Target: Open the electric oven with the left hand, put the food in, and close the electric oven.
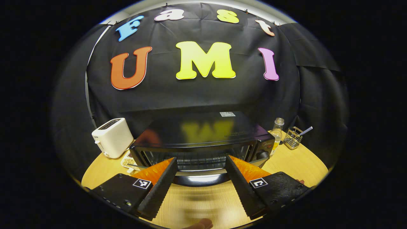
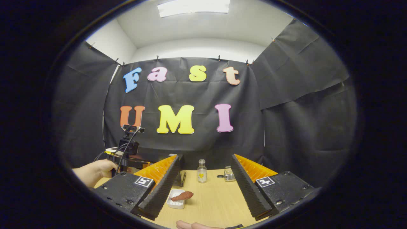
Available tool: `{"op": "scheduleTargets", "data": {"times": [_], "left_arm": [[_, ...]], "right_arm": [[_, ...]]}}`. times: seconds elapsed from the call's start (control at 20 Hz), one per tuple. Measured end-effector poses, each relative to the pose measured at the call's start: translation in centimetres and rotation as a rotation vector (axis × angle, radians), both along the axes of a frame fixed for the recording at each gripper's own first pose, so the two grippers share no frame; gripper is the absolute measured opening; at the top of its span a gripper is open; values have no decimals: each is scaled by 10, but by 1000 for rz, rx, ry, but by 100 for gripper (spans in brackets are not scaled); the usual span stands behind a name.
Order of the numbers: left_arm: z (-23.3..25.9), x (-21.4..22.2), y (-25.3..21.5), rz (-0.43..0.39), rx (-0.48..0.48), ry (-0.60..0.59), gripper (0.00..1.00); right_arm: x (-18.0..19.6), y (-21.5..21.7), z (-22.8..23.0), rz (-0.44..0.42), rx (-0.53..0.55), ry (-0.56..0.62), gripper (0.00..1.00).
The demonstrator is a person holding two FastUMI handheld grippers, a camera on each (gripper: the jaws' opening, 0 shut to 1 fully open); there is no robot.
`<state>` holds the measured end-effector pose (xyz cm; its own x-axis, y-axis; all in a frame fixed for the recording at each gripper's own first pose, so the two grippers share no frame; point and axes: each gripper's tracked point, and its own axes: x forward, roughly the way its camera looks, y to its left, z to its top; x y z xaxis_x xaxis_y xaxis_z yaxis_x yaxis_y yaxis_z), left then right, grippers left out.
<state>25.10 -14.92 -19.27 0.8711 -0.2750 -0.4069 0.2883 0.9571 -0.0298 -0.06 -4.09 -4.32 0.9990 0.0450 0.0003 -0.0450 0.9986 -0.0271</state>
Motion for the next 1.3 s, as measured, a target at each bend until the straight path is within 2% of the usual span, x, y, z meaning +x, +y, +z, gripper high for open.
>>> {"op": "scheduleTargets", "data": {"times": [0.35, 0.65, 0.85, 1.0, 1.2, 1.3], "left_arm": [[-35, -59, 8, -19, -16, 59, 96], [-102, -73, 23, 58, -26, 162, 96], [-136, -82, 22, 47, -6, 240, 96], [-135, -79, 24, 43, 36, 195, 96], [-130, -82, 26, 42, 10, 194, 96], [-117, -89, 25, 32, -34, 172, 96]], "right_arm": [[1, 6, -13, 1, -11, 35, 100], [6, 15, -27, 9, -35, 65, 100], [15, 15, -38, 1, -39, 98, 100], [21, 21, -49, 11, -32, 130, 100], [30, 31, -63, 38, -36, 171, 100], [44, 39, -71, 70, -38, 189, 100]]}}
